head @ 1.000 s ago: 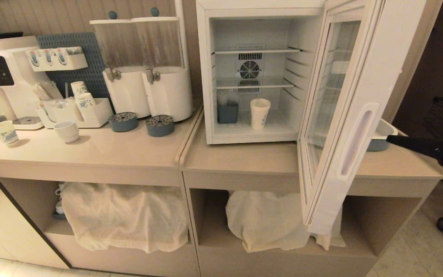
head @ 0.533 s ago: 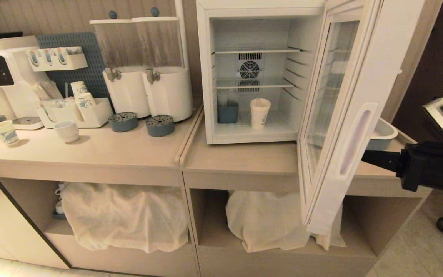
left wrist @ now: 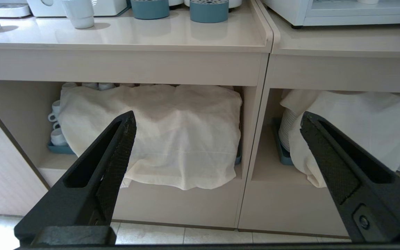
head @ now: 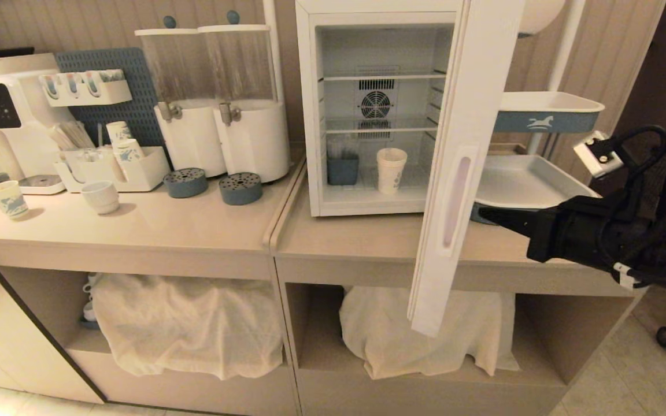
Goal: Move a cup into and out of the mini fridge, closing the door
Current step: Close the freezer door
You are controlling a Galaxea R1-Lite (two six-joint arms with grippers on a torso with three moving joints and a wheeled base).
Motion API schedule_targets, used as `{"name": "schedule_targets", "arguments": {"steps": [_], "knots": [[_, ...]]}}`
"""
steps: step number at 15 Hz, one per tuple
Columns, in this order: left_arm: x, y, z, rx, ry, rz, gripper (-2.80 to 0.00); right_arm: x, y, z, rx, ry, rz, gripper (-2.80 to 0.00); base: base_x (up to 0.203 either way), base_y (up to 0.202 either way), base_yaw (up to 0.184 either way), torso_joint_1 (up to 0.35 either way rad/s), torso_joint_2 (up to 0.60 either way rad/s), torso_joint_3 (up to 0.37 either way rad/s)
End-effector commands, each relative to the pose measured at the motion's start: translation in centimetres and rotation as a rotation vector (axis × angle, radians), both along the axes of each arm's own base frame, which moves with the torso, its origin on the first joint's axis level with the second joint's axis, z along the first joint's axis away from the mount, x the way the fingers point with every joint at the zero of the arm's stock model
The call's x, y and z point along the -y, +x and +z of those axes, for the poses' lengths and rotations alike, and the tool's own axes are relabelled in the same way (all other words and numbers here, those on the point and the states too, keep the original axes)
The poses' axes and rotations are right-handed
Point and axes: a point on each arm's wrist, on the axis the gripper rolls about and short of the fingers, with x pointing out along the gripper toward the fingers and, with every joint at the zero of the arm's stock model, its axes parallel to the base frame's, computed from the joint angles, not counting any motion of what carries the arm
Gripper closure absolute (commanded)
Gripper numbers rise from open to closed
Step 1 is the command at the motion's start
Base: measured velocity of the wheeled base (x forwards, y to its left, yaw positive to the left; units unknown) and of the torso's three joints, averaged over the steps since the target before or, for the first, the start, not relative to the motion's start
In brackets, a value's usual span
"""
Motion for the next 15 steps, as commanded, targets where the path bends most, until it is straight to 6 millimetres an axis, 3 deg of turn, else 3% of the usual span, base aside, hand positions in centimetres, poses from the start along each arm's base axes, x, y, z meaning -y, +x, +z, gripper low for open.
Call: {"name": "schedule_targets", "arguments": {"steps": [1,6,11,15], "knots": [[0.0,0.1,-0.5,-0.018,-0.001,0.000,-2.80,-1.6,1.2,0.3,0.015,-0.013,-0.109,0.00,0.000,0.000,0.000,0.000,0.00,0.000],[0.0,0.2,-0.5,-0.017,-0.005,-0.001,-2.80,-6.7,5.9,0.9,0.056,-0.025,-0.397,0.00,0.000,0.000,0.000,0.000,0.00,0.000],[0.0,0.1,-0.5,-0.016,-0.007,-0.001,-2.80,-9.4,9.8,0.0,0.051,-0.051,-0.439,0.00,0.000,0.000,0.000,0.000,0.00,0.000],[0.0,0.1,-0.5,-0.016,-0.007,-0.001,-2.80,-11.0,11.1,-0.8,0.073,-0.092,-0.422,0.00,0.000,0.000,0.000,0.000,0.00,0.000]]}}
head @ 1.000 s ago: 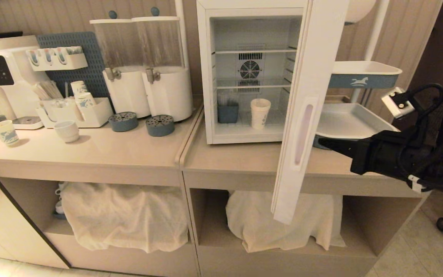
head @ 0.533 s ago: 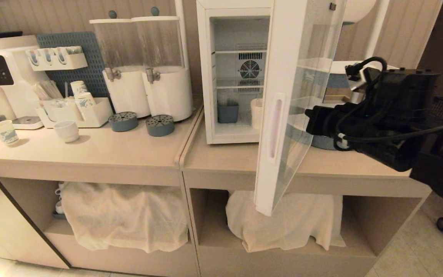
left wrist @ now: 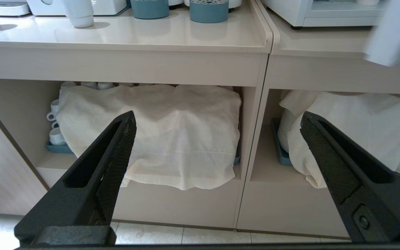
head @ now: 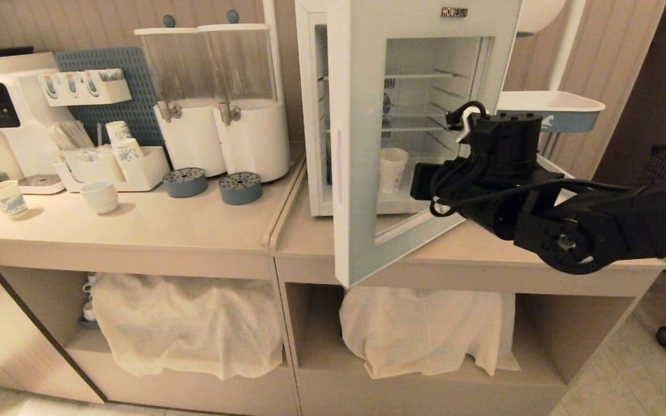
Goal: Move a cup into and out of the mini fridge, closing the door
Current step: Close the freezer door
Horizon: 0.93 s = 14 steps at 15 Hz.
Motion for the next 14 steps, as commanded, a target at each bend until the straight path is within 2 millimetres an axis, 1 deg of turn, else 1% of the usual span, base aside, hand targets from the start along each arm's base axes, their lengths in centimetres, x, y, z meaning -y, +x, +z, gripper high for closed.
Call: {"name": "schedule_targets", "arguments": {"steps": [1,4,6,8,10,12,14], "knots": [[0.0,0.1,-0.5,-0.018,0.000,0.000,-2.80,-0.8,1.2,-1.0,-0.008,-0.012,0.001,0.00,0.000,0.000,0.000,0.000,0.00,0.000],[0.0,0.1,-0.5,-0.018,-0.001,0.000,-2.80,-1.9,3.2,-1.4,0.017,-0.025,-0.006,0.00,0.000,0.000,0.000,0.000,0.00,0.000],[0.0,0.1,-0.5,-0.018,-0.002,0.000,-2.80,-2.3,4.6,-0.9,0.054,-0.040,-0.012,0.00,0.000,0.000,0.000,0.000,0.00,0.000],[0.0,0.1,-0.5,-0.018,-0.005,0.000,-2.80,-2.4,6.1,-0.9,0.072,-0.063,-0.024,0.00,0.000,0.000,0.000,0.000,0.00,0.000],[0.0,0.1,-0.5,-0.018,-0.006,0.000,-2.80,-2.5,8.0,-0.3,0.115,-0.062,-0.039,0.00,0.000,0.000,0.000,0.000,0.00,0.000],[0.0,0.1,-0.5,-0.018,-0.005,0.000,-2.80,-2.9,9.6,-0.8,0.120,-0.070,-0.051,0.00,0.000,0.000,0.000,0.000,0.00,0.000],[0.0,0.2,-0.5,-0.019,-0.007,0.000,-2.80,-3.3,10.7,-2.3,0.102,-0.090,-0.053,0.00,0.000,0.000,0.000,0.000,0.00,0.000]]}}
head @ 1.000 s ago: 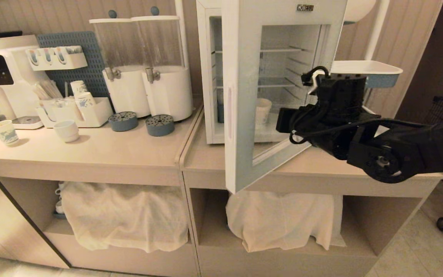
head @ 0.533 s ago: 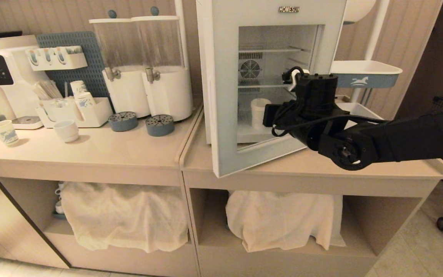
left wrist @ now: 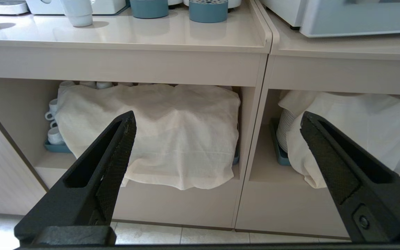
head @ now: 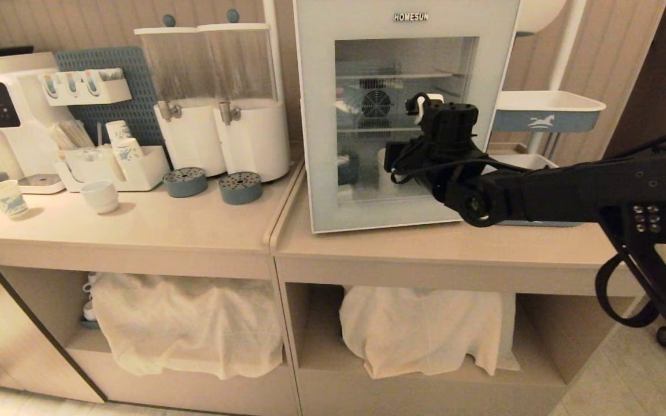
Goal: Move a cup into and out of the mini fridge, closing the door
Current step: Close the freezer door, then open the freezer door
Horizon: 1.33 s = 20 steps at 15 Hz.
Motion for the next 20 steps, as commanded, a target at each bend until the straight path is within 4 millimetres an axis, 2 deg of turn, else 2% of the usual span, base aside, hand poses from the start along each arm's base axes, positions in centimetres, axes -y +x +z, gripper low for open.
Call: {"name": "schedule_targets", "arguments": {"steps": [1,6,8,10,12,14,15,18,20], "knots": [[0.0,0.1,-0.5,-0.018,-0.001,0.000,-2.80,-0.8,1.7,-2.7,-0.024,-0.025,-0.005,0.00,0.000,0.000,0.000,0.000,0.00,0.000],[0.0,0.2,-0.5,-0.019,-0.001,0.000,-2.80,-0.9,2.5,-3.6,-0.022,-0.080,-0.014,0.00,0.000,0.000,0.000,0.000,0.00,0.000],[0.0,0.1,-0.5,-0.017,-0.001,0.000,-2.80,-0.7,2.3,-3.3,-0.020,-0.074,-0.020,0.00,0.000,0.000,0.000,0.000,0.00,0.000],[0.0,0.1,-0.5,-0.017,-0.001,0.000,-2.80,0.0,1.7,-2.0,-0.014,-0.059,-0.030,0.00,0.000,0.000,0.000,0.000,0.00,0.000],[0.0,0.2,-0.5,-0.019,-0.001,0.000,-2.80,1.4,0.3,0.0,-0.007,-0.049,-0.039,0.00,0.000,0.000,0.000,0.000,0.00,0.000],[0.0,0.1,-0.5,-0.017,0.001,0.000,-2.80,2.8,-2.0,2.6,0.002,-0.032,-0.038,0.00,0.000,0.000,0.000,0.000,0.00,0.000],[0.0,0.1,-0.5,-0.017,-0.001,0.000,-2.80,3.7,-3.8,4.6,0.024,-0.017,-0.035,0.00,0.000,0.000,0.000,0.000,0.00,0.000],[0.0,0.1,-0.5,-0.017,-0.002,0.000,-2.80,7.8,-10.0,10.0,0.084,0.021,-0.051,0.00,0.000,0.000,0.000,0.000,0.00,0.000],[0.0,0.1,-0.5,-0.016,-0.002,0.001,-2.80,11.2,-15.2,13.0,0.132,0.059,-0.081,0.00,0.000,0.000,0.000,0.000,0.00,0.000]]}}
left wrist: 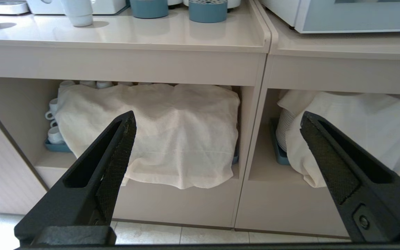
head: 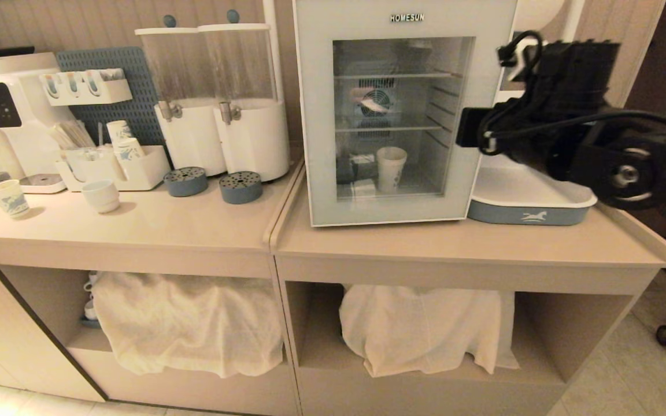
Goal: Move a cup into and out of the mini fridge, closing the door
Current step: Open the freezer door
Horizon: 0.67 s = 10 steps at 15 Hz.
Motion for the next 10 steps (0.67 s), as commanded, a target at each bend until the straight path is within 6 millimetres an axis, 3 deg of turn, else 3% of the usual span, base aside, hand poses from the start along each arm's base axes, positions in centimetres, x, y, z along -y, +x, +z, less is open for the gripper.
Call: {"name": "schedule_targets", "arguments": {"steps": [1,3,5,8,10], "knots": [[0.0,0.1,-0.5,-0.017,-0.001,0.002,-2.80,4.5,-8.2,6.2,0.149,0.074,-0.037,0.00,0.000,0.000,0.000,0.000,0.00,0.000],[0.0,0.2,-0.5,-0.018,-0.002,0.001,-2.80,7.4,-14.4,8.7,0.192,0.133,-0.065,0.00,0.000,0.000,0.000,0.000,0.00,0.000],[0.0,0.1,-0.5,-0.017,-0.005,0.001,-2.80,9.8,-20.6,9.8,0.206,0.195,-0.120,0.00,0.000,0.000,0.000,0.000,0.00,0.000],[0.0,0.1,-0.5,-0.018,-0.005,0.001,-2.80,13.1,-28.2,9.2,0.222,0.257,-0.281,0.00,0.000,0.000,0.000,0.000,0.00,0.000],[0.0,0.1,-0.5,-0.017,-0.005,0.001,-2.80,14.2,-32.8,7.5,0.218,0.299,-0.330,0.00,0.000,0.000,0.000,0.000,0.00,0.000]]}}
